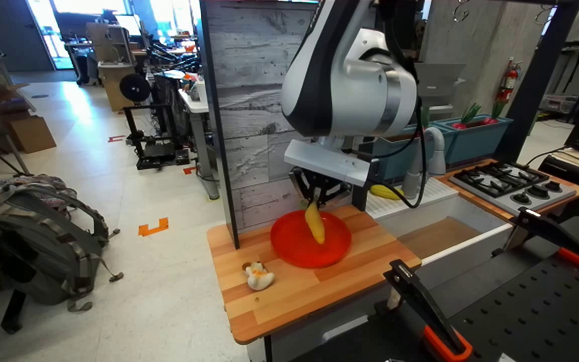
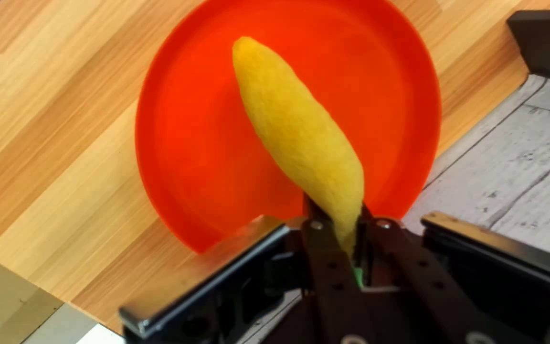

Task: Put the toy carrot on the red plate

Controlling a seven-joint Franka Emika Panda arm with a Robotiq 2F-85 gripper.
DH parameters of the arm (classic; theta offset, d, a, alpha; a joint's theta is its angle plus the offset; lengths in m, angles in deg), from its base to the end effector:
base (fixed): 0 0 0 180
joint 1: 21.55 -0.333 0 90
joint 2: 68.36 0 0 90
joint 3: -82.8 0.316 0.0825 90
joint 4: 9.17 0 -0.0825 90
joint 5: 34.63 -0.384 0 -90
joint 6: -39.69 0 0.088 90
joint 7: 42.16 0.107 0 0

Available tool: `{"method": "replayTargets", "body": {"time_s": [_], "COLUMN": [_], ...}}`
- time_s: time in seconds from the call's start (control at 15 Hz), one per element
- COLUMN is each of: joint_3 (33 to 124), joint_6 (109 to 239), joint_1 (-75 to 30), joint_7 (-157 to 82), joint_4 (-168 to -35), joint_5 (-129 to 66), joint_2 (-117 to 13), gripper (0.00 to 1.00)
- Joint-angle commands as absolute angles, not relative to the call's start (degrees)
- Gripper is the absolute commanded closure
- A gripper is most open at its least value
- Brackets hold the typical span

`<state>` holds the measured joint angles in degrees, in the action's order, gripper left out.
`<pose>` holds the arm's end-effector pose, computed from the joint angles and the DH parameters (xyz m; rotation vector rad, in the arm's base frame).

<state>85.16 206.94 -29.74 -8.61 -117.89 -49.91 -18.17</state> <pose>0.6039 0.0957 0.0493 -2.8173 0.9880 -0.1357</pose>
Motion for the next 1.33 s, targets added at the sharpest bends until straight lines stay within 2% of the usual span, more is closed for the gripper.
{"method": "replayTargets", "body": {"time_s": [0.0,0.07,0.13,0.2,0.73,0.8,1.2,1.27], "joint_3": [85.6,85.4,85.3,85.1,84.9,84.7,84.0,84.4], "joint_6": [202.7,202.0,201.3,200.8,199.0,199.9,206.0,202.9], "joint_1": [-28.4,-28.4,-28.4,-28.5,-29.2,-29.6,-32.1,-31.3], "joint_7": [-10.4,-10.2,-10.0,-9.5,-9.3,-9.2,-10.3,-9.5], "joint_4": [-111.5,-110.6,-110.2,-109.6,-111.5,-113.6,-126.7,-120.0], "joint_5": [-51.8,-51.7,-51.8,-52.0,-52.4,-52.4,-51.4,-52.0], "joint_2": [-13.4,-12.6,-12.2,-11.8,-14.0,-15.6,-24.1,-19.5], "gripper": [0.97,0.97,0.62,0.61,0.04,0.0,0.0,0.0]}}
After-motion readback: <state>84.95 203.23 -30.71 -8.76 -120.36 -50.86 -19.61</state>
